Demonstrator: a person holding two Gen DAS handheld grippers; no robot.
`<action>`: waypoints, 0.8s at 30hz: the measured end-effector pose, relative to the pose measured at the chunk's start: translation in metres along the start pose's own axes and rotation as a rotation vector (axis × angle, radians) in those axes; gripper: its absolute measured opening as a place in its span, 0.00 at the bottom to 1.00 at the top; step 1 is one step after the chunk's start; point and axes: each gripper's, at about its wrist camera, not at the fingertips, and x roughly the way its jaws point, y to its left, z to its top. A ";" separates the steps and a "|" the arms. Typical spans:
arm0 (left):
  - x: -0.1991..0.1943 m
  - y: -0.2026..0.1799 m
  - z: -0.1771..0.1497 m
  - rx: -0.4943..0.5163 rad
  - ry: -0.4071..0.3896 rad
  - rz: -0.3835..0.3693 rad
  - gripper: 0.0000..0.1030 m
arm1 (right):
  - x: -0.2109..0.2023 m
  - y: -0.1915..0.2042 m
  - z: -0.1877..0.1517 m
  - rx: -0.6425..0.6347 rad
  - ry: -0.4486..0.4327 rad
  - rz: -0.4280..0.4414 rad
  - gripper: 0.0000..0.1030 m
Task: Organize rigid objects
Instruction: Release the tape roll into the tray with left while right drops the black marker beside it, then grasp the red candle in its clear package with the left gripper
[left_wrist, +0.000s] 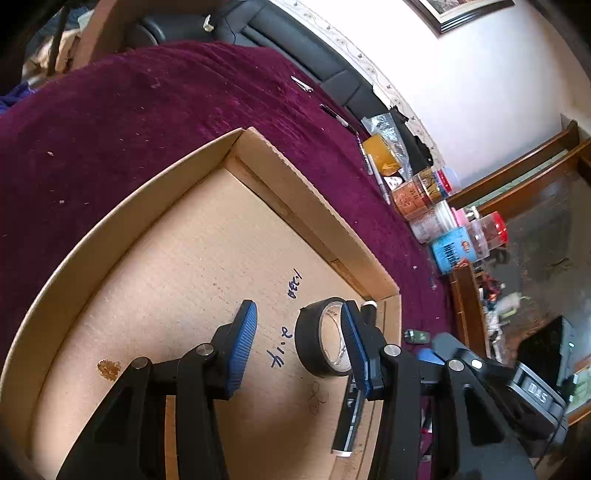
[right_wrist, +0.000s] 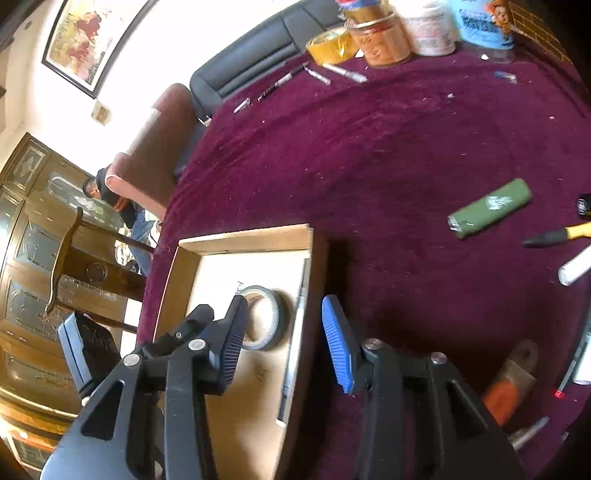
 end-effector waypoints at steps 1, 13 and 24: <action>-0.001 -0.002 -0.003 0.006 -0.007 0.014 0.40 | -0.007 -0.003 -0.003 -0.007 -0.008 -0.001 0.39; -0.023 -0.011 -0.012 0.027 -0.031 -0.008 0.45 | -0.139 -0.040 -0.057 -0.172 -0.358 -0.224 0.46; -0.075 -0.125 -0.076 0.368 -0.063 -0.112 0.81 | -0.209 -0.168 -0.061 0.098 -0.602 -0.441 0.81</action>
